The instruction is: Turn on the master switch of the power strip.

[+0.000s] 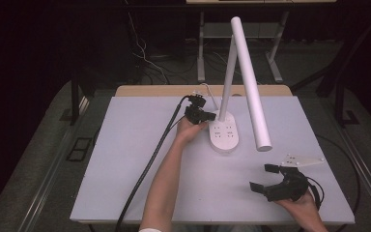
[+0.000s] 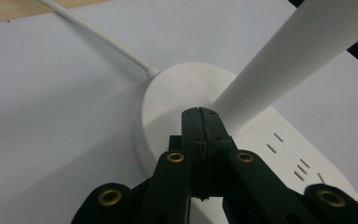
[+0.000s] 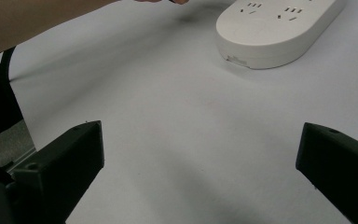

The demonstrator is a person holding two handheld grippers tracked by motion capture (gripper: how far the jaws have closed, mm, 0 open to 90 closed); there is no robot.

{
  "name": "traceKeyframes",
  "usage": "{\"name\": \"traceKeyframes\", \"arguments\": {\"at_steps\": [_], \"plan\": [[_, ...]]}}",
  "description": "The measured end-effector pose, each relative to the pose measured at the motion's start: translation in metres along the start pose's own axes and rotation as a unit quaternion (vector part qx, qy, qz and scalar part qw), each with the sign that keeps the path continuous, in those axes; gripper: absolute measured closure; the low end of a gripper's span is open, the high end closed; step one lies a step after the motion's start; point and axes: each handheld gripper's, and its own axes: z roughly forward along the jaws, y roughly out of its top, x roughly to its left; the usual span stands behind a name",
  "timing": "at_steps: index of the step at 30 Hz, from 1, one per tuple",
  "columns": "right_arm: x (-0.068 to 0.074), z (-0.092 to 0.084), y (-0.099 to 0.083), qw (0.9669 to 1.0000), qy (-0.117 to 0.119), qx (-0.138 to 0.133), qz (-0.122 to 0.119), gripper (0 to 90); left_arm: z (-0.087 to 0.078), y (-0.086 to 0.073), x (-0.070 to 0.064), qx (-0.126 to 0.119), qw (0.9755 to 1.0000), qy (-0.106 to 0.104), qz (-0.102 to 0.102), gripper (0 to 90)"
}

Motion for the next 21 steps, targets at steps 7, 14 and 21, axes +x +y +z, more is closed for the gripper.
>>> {"name": "traceKeyframes", "arguments": {"at_steps": [7, 14, 21], "plan": [[0.0, -0.001, 0.0, 1.0, -0.001, -0.002, -0.001, 0.4, 0.0, 0.0, -0.001, 0.009, 0.9999, -0.002, 0.008, 90.0], [-0.001, -0.002, 0.0, 1.0, -0.002, -0.007, -0.002, 0.4, 0.002, 0.0, -0.004, 0.013, 0.9997, 0.01, 0.018, 90.0], [0.0, -0.002, 0.0, 1.0, -0.002, -0.007, -0.003, 0.4, 0.003, 0.002, -0.01, 0.026, 0.9984, 0.03, 0.041, 90.0]]}}
